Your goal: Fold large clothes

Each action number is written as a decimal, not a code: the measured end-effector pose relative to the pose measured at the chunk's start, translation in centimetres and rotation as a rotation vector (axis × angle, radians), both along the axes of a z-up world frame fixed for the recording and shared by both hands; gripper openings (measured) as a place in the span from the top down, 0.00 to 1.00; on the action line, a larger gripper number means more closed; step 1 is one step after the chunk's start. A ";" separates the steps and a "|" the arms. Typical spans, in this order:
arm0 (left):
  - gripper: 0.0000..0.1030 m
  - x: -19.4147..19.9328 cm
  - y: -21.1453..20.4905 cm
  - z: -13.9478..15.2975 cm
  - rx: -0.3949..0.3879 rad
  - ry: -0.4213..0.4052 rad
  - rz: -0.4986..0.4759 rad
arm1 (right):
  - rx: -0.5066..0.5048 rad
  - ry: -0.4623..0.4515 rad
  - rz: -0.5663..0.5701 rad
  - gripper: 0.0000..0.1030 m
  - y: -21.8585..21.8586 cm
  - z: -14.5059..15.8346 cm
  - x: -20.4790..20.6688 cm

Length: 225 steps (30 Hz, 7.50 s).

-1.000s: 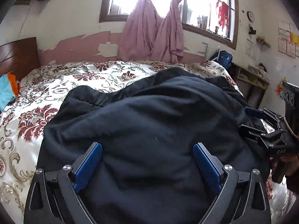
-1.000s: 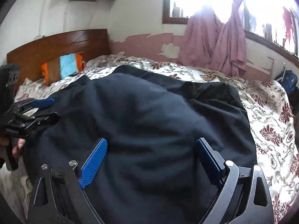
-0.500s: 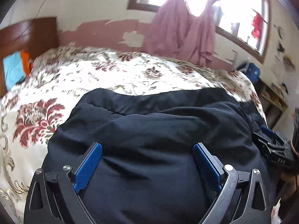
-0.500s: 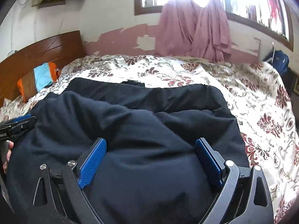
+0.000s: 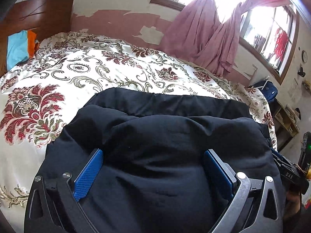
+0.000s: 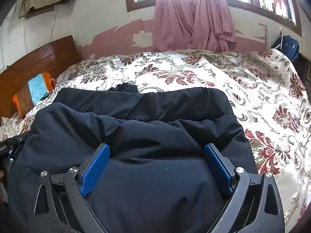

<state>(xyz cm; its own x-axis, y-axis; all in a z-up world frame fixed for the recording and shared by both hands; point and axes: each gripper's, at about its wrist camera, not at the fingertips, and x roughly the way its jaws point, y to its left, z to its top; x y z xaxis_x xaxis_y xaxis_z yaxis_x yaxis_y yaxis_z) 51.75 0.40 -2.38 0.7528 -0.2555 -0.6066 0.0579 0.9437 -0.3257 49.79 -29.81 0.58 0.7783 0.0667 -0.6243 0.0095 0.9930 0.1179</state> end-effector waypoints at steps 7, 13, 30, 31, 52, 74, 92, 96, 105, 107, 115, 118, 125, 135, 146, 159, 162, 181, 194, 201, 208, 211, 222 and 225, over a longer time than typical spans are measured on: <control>0.00 0.3 0.1 -0.5 -0.025 0.000 -0.008 | 0.065 0.013 0.009 0.06 -0.8 -1.2 0.3; 0.00 0.2 0.0 -0.8 -0.032 -0.003 -0.010 | 0.091 0.018 0.012 0.05 -1.0 -2.0 0.6; 0.00 0.0 0.1 -0.7 -0.060 -0.008 -0.019 | 0.147 -0.011 0.014 0.02 -1.9 -2.5 -0.4; 0.00 -0.1 0.3 -0.7 -0.067 -0.007 -0.021 | 0.160 -0.024 0.013 0.02 -2.1 -2.3 -0.8; 0.00 -8.0 13.0 -0.7 -0.063 0.075 -0.138 | 0.236 0.130 0.054 0.02 -11.3 -4.3 -9.2; 0.00 -2.9 13.0 -7.3 -0.289 0.317 -0.358 | 0.729 0.248 0.270 0.01 -10.7 -10.8 -7.4; 0.27 -2.2 10.7 -7.4 -0.413 0.352 -0.376 | 0.719 0.200 0.177 0.19 -7.9 -9.1 -9.1; 0.47 -2.8 11.0 -7.3 -0.425 0.351 -0.312 | 0.702 0.179 0.160 0.34 -8.2 -7.6 -9.2; 0.79 -4.7 10.8 -4.5 -0.383 0.271 -0.261 | 0.678 0.120 0.163 0.74 -9.1 -3.9 -11.5; 0.82 -5.2 10.7 -3.1 -0.367 0.242 -0.252 | 0.697 0.101 0.160 0.77 -9.4 -2.8 -12.1; 0.84 -7.0 9.7 3.2 -0.316 0.105 -0.284 | 0.678 -0.008 0.199 0.80 -9.4 2.6 -14.6; 0.84 -7.6 8.8 5.5 -0.299 0.066 -0.304 | 0.654 -0.056 0.217 0.80 -9.7 4.9 -15.5; 0.84 -9.1 6.3 9.6 -0.301 -0.031 -0.349 | 0.596 -0.168 0.214 0.80 -11.9 10.3 -18.6; 0.84 -10.9 1.9 12.1 -0.285 -0.097 -0.404 | 0.530 -0.234 0.153 0.80 -15.8 12.8 -21.9; 0.83 -9.1 -1.5 3.9 -0.185 0.045 -0.343 | 0.418 -0.027 -0.012 0.78 -17.3 3.8 -19.3; 0.21 -11.4 -0.9 3.9 0.028 0.066 -0.113 | 0.245 0.127 -0.158 0.40 -15.4 1.5 -18.3; 0.16 -13.2 -1.4 5.6 0.064 0.019 -0.090 | 0.216 0.128 -0.176 0.33 -15.1 2.1 -18.9; 0.03 -21.7 -7.4 12.2 0.113 -0.152 -0.192 | -0.076 -0.104 -0.187 0.02 -11.4 11.0 -26.2; 0.00 -28.7 -9.5 14.6 0.188 -0.292 -0.206 | -0.015 -0.274 -0.162 0.02 -6.7 15.3 -32.6; 0.00 -32.4 -9.6 15.7 0.204 -0.359 -0.193 | -0.001 -0.305 -0.150 0.02 -4.6 15.2 -35.8; 0.00 -35.4 -9.0 15.6 0.179 -0.384 -0.182 | -0.009 -0.340 -0.154 0.02 -2.5 15.2 -39.2; 0.00 -36.7 -8.5 15.5 0.176 -0.400 -0.171 | -0.027 -0.354 -0.153 0.02 -1.4 15.2 -40.5; 0.00 -40.2 -7.8 14.8 0.208 -0.400 -0.159 | -0.063 -0.379 -0.129 0.02 1.3 15.3 -44.0; 0.00 -41.1 -7.6 14.6 0.219 -0.397 -0.154 | -0.069 -0.378 -0.123 0.02 2.0 15.2 -44.9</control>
<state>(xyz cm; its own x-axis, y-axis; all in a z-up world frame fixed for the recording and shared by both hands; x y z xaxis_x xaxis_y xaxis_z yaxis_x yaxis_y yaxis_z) 10.63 -7.21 12.19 0.9007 -0.2802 -0.3321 0.2818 0.9584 -0.0443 4.93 -27.81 15.77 0.9534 -0.0734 -0.2925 0.0975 0.9929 0.0685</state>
